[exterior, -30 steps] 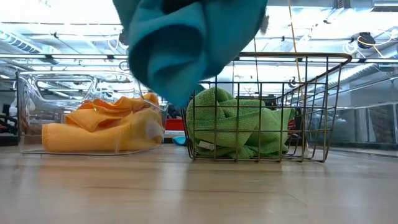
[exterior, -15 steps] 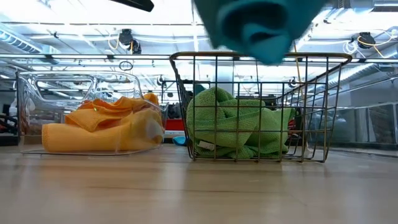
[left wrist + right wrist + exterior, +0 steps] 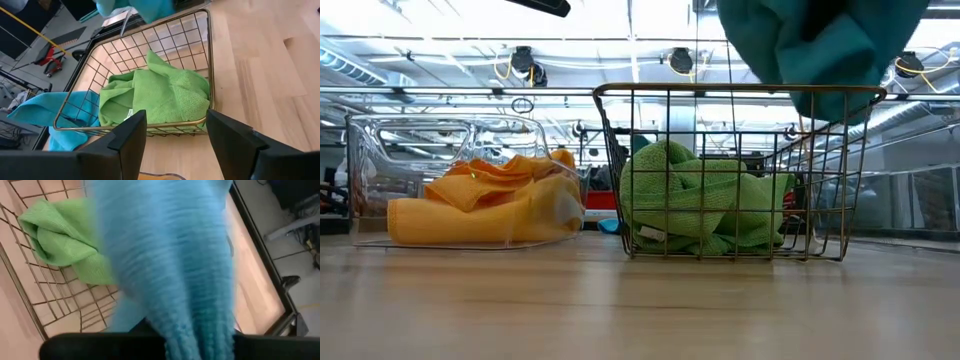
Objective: Sort microfiber towel by color & place in baskets
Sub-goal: Put the bottom blue microfiber towel into the right transparent bin
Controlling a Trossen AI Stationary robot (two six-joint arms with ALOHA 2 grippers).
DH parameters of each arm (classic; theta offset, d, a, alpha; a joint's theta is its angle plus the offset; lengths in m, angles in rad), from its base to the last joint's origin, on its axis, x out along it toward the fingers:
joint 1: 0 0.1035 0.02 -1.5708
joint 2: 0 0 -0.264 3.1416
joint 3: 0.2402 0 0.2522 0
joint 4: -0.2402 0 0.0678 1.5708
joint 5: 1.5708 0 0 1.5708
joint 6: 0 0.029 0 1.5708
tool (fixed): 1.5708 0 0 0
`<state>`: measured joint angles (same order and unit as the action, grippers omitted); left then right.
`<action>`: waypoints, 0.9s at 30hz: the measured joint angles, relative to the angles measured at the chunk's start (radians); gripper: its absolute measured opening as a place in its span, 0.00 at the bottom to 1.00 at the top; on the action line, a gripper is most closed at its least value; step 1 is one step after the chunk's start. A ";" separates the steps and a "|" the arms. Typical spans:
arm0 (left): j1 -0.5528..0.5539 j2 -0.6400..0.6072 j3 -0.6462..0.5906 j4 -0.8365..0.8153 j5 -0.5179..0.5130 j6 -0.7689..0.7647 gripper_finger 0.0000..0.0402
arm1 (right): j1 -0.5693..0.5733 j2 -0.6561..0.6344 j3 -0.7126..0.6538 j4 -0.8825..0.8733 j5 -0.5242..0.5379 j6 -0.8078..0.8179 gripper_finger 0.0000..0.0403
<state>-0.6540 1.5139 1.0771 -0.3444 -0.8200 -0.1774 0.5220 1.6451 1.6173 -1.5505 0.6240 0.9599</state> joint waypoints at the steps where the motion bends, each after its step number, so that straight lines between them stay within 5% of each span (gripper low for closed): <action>1: 0.000 0.000 0.000 0.001 0.000 0.000 0.53 | 0.001 -0.002 0.000 -0.009 -0.006 0.019 0.03; 14: 0.000 0.000 0.000 0.030 0.004 0.000 0.53 | -0.028 -0.024 -0.212 -0.021 -0.125 0.106 0.03; 27: 0.000 0.000 0.000 0.033 0.004 0.001 0.53 | -0.077 -0.285 -0.530 -0.002 -0.191 0.410 0.03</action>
<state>-0.6540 1.5139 1.0771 -0.3115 -0.8160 -0.1768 0.4453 1.3605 1.0873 -1.5528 0.4330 1.3697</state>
